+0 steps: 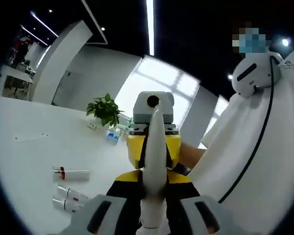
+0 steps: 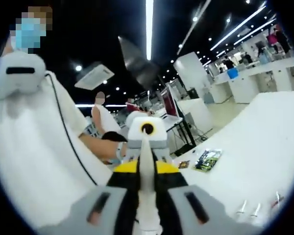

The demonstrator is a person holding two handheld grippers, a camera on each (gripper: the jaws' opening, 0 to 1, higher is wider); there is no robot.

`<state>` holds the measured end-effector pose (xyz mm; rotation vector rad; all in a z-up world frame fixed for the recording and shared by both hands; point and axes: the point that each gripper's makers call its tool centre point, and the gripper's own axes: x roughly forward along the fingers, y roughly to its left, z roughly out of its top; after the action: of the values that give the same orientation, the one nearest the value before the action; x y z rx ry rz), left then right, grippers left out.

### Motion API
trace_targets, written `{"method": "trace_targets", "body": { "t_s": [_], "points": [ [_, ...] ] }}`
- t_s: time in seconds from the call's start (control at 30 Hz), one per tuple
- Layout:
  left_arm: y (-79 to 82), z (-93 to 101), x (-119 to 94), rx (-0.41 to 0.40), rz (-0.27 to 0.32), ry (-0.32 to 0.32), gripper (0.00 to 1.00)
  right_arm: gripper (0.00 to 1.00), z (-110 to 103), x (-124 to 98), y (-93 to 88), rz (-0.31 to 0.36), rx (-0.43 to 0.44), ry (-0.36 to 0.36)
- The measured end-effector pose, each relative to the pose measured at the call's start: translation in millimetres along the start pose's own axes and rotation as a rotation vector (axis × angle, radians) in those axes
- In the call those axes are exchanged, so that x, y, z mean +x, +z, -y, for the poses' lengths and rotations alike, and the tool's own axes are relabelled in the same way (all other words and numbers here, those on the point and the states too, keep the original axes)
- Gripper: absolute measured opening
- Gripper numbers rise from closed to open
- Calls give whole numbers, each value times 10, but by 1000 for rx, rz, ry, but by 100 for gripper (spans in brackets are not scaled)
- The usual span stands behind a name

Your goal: Arrange the skincare products in the storage area until every visible bottle or jar stands upright without overlapping.

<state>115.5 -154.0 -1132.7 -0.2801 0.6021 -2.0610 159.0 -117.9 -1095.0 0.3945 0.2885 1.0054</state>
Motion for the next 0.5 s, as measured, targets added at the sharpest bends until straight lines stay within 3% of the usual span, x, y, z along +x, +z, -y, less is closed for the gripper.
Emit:
{"method": "trace_targets", "body": {
  "t_s": [0.17,0.27,0.33,0.43,0.5],
  "points": [
    [-56,1,-17,16,-22,19,16,8,-37,63,-63,-50,-89,-4],
    [-82,24,-47,45,-48,27,15,10,-47,91,-86,-70,-30,13],
    [-129,18,-63,84,-89,50,15,12,-89,90,-154,-123,-8,58],
    [-119,-15,-70,89,-79,81,15,13,-34,108,-125,-132,-119,21],
    [-98,-24,-76,88,-73,83,15,13,-41,104,-119,-134,-117,17]
  ]
}}
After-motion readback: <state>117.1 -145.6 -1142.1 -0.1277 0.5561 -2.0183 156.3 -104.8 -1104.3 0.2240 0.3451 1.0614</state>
